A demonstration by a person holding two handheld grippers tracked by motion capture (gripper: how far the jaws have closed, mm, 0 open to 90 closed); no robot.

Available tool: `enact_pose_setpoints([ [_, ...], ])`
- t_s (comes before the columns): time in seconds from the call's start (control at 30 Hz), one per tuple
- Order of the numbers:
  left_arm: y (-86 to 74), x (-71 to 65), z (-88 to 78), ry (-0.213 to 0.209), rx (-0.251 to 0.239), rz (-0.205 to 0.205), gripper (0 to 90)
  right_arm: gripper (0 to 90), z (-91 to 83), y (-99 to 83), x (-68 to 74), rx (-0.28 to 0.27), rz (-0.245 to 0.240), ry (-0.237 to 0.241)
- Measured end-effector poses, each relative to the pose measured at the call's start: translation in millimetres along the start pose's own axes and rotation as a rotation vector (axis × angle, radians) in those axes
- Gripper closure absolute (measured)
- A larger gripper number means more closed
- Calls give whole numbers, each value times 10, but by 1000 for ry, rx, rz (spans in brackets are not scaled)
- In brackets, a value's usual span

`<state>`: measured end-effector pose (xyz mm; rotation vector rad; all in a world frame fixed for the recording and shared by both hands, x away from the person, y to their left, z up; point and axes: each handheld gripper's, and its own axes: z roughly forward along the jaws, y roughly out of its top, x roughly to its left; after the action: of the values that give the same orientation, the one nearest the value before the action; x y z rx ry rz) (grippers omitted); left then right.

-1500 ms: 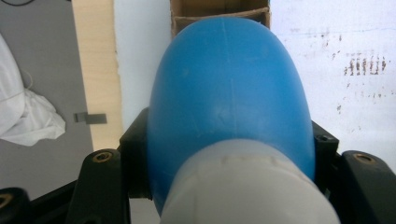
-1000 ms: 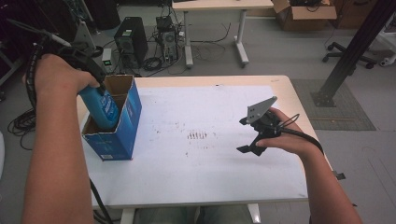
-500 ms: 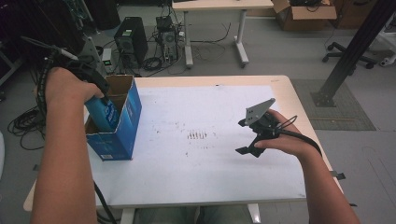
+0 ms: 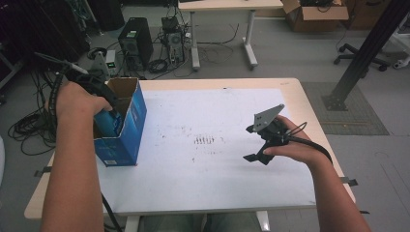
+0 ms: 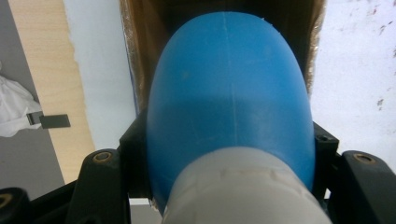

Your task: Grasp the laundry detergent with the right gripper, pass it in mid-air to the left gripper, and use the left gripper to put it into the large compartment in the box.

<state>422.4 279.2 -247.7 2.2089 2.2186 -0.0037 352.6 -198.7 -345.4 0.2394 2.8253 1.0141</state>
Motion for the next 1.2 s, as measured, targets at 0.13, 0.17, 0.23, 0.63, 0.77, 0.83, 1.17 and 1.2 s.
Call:
enact_pose_setpoints([
  [0.13,7,11,68,3,1,-5,382,23,16,5,2,-1,-1,3],
  [0.17,11,11,90,4,3,-7,382,23,18,7,4,-1,-1,3],
  [0.23,19,12,139,5,8,-6,382,23,25,13,4,-3,-4,5],
  [0.63,59,24,394,-1,32,3,382,23,48,-3,-8,-1,0,10],
  [0.77,68,14,433,-5,36,7,382,23,56,-10,-4,-3,2,13],
  [0.83,69,17,453,-4,40,6,382,23,64,-19,-2,-3,2,13],
  [1.17,69,13,508,-1,44,6,382,23,55,-58,-3,-7,11,13],
  [1.2,69,12,507,0,44,5,381,23,55,-60,-3,-7,11,12],
])
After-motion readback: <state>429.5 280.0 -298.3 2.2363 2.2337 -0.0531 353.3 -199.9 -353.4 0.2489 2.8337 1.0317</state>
